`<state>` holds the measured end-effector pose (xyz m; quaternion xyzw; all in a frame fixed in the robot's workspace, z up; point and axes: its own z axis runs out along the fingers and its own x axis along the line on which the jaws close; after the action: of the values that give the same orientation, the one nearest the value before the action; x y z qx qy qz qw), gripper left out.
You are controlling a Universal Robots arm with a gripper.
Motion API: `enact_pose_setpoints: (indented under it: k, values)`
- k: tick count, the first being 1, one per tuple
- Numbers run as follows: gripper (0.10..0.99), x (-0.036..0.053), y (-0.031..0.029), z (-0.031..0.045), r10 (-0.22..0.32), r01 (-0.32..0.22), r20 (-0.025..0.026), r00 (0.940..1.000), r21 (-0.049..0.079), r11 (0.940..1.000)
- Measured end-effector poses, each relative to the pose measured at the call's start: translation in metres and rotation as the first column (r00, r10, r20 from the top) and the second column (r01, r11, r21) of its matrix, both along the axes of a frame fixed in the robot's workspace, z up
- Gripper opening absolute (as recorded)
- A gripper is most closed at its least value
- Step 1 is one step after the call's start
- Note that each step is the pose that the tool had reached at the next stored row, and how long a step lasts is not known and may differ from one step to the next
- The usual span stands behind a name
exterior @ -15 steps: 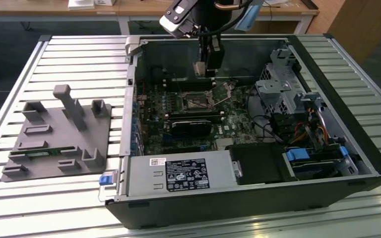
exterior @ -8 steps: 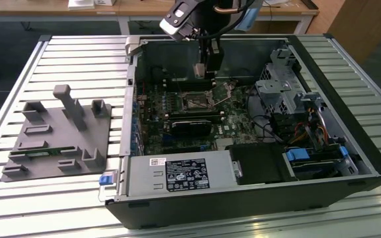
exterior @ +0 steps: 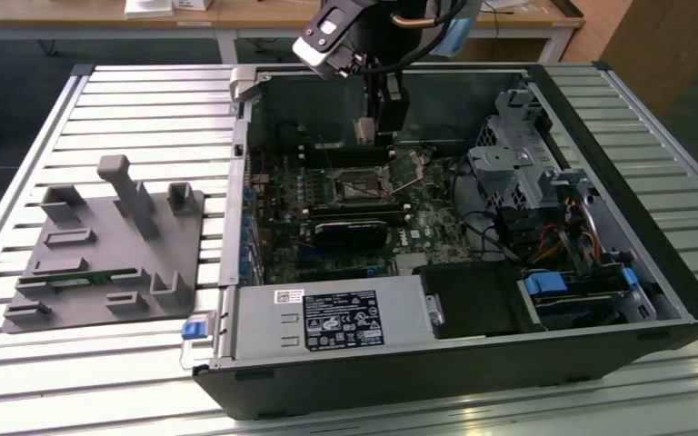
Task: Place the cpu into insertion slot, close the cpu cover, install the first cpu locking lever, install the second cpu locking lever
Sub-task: 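Place the cpu into insertion slot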
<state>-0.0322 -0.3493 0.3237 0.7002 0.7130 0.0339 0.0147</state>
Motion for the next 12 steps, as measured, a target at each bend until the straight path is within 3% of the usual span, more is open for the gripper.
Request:
enact_pose_setpoints:
  k: [8, 12]
  values:
    - [0.541, 0.0000, 0.0029, -0.0040, 0.002, -0.002, 0.0003, 1.0000, 0.000, 1.0000]
    - [0.541, 0.0001, 0.0100, -0.0077, 0.002, -0.002, 0.0004, 1.0000, 0.000, 1.0000]
